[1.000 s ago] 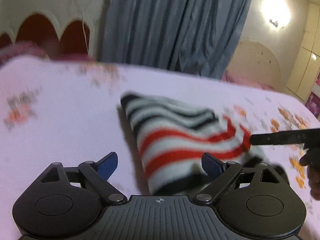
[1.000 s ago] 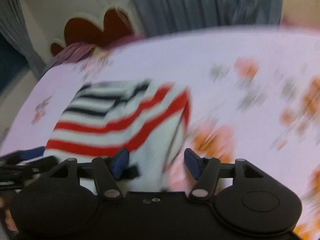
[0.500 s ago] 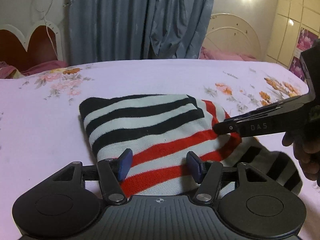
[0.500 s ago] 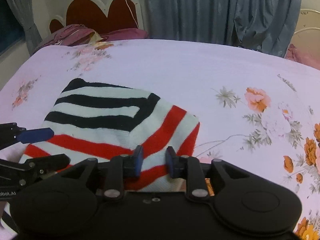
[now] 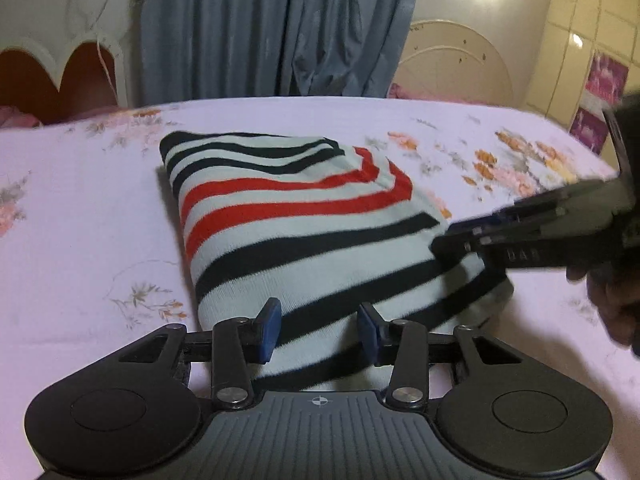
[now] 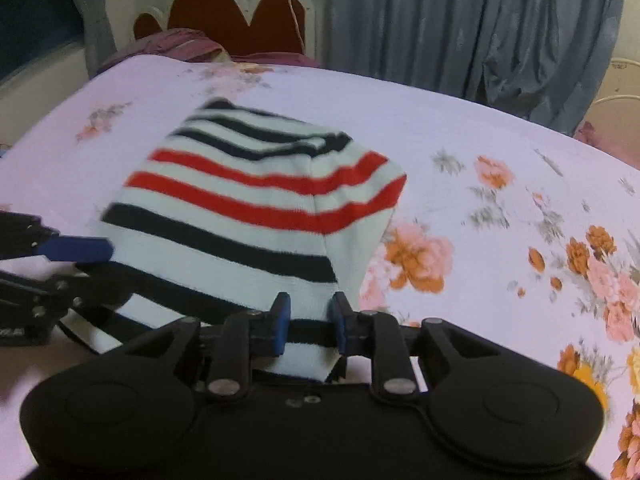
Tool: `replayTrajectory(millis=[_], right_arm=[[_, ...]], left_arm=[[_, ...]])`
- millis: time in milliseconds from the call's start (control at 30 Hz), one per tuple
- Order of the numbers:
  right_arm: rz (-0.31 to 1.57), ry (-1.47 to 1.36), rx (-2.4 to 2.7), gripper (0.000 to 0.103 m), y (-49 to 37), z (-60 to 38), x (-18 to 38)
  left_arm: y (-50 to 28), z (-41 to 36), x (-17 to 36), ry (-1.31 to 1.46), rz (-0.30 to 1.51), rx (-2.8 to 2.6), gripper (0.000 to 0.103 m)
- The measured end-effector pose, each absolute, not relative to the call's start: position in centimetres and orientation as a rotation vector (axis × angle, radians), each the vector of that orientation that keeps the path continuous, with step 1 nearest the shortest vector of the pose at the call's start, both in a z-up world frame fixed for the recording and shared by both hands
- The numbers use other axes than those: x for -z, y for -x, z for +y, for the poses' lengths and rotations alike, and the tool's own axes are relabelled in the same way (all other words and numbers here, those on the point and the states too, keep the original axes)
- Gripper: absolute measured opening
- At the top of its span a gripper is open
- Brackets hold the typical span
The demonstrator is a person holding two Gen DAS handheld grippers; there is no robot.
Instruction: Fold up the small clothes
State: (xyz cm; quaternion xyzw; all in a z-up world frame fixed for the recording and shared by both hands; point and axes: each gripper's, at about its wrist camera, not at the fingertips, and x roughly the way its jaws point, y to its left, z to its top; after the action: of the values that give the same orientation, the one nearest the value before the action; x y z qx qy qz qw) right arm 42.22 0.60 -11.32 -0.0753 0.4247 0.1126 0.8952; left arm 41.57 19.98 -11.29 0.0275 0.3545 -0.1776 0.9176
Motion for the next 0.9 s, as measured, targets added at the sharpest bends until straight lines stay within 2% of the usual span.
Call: replayTrajectory(millis=[333, 500, 900], right_arm=[[0.850, 0.127, -0.241, 0.020, -39.2, 1.3, 9.0], [0.943, 0.128, -0.208, 0.018, -39.2, 0.7, 11.9], [0.922, 0.086, -0.214, 0.018, -39.1, 0.1, 12.7]], left_arm=[[-40.1, 19.9, 11.5, -0.056, 0.746, 0.332, 0.042], [-39.5, 19.8, 11.7, -0.052, 0.746, 0.316, 0.042], [-39.2, 18.9, 12.0, -0.092, 0.740, 0.264, 0.042]])
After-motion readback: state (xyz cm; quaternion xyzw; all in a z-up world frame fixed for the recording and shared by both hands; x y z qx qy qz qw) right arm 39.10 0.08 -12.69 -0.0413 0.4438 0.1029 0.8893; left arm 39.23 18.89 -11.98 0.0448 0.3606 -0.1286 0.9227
